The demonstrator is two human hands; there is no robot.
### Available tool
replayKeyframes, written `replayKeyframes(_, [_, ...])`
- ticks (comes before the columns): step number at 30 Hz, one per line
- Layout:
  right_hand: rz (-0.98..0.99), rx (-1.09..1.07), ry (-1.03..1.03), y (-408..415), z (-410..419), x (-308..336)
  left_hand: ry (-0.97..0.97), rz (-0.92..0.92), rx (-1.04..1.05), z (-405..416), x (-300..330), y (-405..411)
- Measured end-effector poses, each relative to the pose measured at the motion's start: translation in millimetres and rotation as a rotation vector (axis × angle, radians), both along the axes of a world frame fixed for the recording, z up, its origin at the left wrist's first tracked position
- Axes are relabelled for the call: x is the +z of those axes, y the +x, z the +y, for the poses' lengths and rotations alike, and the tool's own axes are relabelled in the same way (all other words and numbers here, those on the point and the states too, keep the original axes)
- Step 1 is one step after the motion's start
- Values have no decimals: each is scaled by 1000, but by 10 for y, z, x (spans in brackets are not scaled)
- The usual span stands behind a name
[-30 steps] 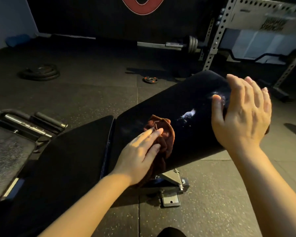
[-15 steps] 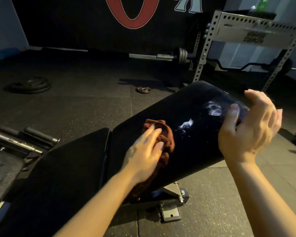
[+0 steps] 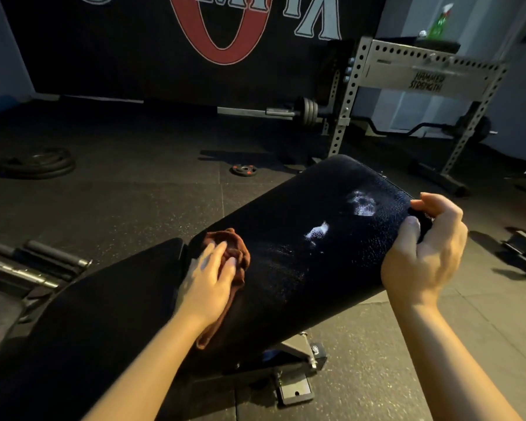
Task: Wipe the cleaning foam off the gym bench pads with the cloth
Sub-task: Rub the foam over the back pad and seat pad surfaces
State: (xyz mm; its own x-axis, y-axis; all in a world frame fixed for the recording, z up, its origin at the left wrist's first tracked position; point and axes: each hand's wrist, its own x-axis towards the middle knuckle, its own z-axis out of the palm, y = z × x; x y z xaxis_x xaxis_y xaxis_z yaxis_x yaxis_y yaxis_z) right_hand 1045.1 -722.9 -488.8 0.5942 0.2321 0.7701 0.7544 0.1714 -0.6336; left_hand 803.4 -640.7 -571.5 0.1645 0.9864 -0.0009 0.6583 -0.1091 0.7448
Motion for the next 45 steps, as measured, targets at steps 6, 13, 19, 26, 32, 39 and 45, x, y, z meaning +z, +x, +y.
replayKeyframes(6, [-15,2,63,22,49,-37,173,-82,-187,-303,379,626])
replayKeyframes(13, [-37,30,73,52,99,-46,286,-80,-304,302,599,1146])
replayKeyframes(19, [-68,44,3,95,24,-66,206,65,-141,412,178,385])
replayKeyframes(26, [-35,16,62,7,-39,-77,-61,39,81,334,-54,-98])
replayKeyframes(32, [-35,13,100,7,-10,-103,228,-55,-335,-4,494,815])
replayKeyframes(39, [-52,41,124,65,119,-117,295,-100,-320,623,606,1111])
replayKeyframes(45, [-46,23,119,83,111,-152,177,-23,-225,768,380,777])
